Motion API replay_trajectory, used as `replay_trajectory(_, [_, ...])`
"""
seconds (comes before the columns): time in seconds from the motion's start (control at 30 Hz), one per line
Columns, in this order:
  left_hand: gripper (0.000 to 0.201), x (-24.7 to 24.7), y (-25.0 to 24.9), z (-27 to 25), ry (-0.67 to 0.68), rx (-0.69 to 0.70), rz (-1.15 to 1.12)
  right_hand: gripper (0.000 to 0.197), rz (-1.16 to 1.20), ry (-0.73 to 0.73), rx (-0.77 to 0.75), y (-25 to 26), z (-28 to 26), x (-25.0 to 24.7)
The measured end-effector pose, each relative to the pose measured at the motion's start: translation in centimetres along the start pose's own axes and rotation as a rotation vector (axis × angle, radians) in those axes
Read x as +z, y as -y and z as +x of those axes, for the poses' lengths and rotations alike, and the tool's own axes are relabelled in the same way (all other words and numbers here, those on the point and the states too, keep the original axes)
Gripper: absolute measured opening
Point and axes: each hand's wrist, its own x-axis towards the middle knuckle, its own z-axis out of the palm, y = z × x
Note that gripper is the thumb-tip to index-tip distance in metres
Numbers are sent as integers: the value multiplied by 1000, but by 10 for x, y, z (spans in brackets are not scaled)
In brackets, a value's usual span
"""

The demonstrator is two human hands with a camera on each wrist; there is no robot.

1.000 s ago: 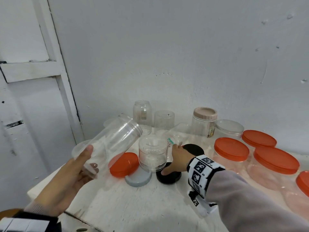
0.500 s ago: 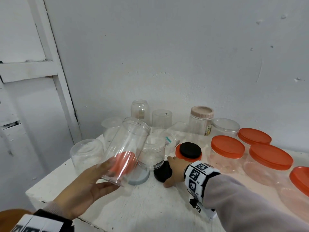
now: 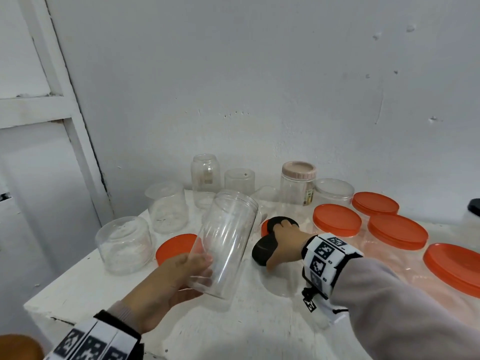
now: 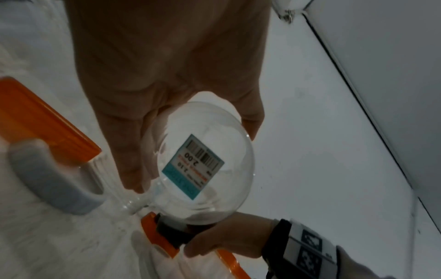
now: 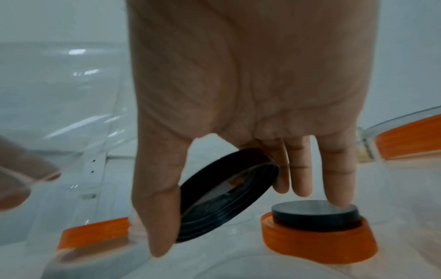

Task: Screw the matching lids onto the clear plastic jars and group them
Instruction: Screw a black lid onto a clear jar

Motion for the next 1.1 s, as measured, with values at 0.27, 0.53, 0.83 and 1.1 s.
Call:
replay_trajectory(0.27, [89, 39, -10, 7, 115, -6, 297, 72, 352, -35, 93, -66, -20, -17])
replay_trajectory(0.53, [81, 74, 1, 33, 250, 13, 562, 71, 763, -58, 147, -105, -51, -20])
replay_trajectory(0.83, [86, 109, 11, 48, 296, 60, 641, 55, 853, -118, -29, -101, -79, -39])
replay_trajectory(1.1, [106, 121, 3, 52, 321, 156, 501, 82, 592, 3, -212, -69, -90, -65])
